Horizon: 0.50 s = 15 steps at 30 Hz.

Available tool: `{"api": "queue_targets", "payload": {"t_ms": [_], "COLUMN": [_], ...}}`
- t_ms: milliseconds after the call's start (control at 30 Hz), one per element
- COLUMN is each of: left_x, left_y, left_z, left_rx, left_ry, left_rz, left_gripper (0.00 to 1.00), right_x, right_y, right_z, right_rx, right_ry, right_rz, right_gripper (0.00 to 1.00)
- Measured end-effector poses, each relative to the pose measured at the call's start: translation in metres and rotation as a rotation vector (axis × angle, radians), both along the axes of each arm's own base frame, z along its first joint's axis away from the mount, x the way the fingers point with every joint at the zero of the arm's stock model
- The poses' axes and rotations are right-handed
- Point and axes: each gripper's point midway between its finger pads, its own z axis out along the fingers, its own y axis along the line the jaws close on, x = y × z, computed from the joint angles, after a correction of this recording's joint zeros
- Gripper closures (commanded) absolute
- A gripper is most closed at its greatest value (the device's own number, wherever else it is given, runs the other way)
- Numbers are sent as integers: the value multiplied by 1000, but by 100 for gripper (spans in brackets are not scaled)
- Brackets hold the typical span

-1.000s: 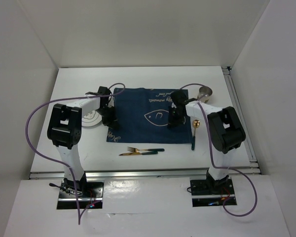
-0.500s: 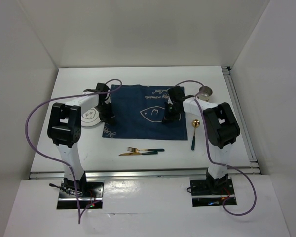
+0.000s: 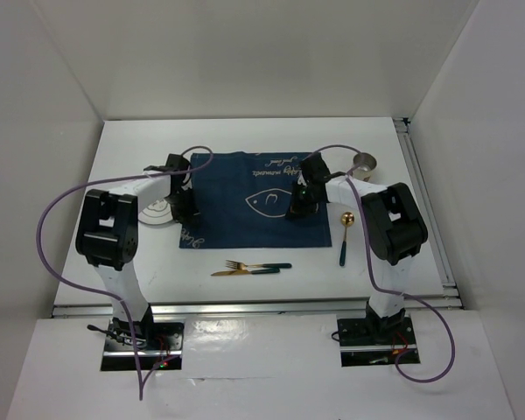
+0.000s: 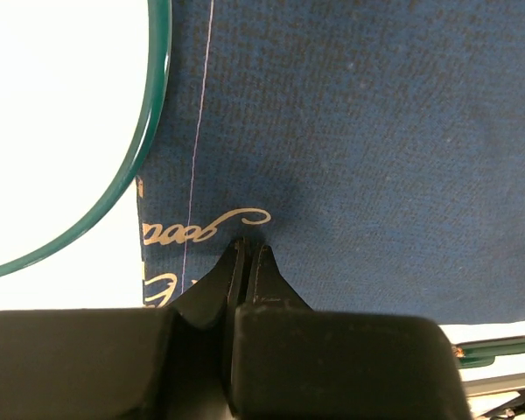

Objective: Set the dinner table for one person

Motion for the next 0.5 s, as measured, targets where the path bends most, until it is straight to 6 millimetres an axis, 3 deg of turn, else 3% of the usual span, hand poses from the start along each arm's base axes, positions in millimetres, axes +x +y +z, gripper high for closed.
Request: {"api": "queue_targets", "payload": {"t_ms": [500], "left_x": [-11], "left_y": [1], "left_z": [0], "left_rx": [-2], "left_ry": [-11], "left_rz": [-1], "left_gripper": [100], "right_x": [-2], "right_y": [2], "right_z": [0], "right_rx": [0], "right_ry": [-6], "right_rz": [-42], "right_gripper": [100]}}
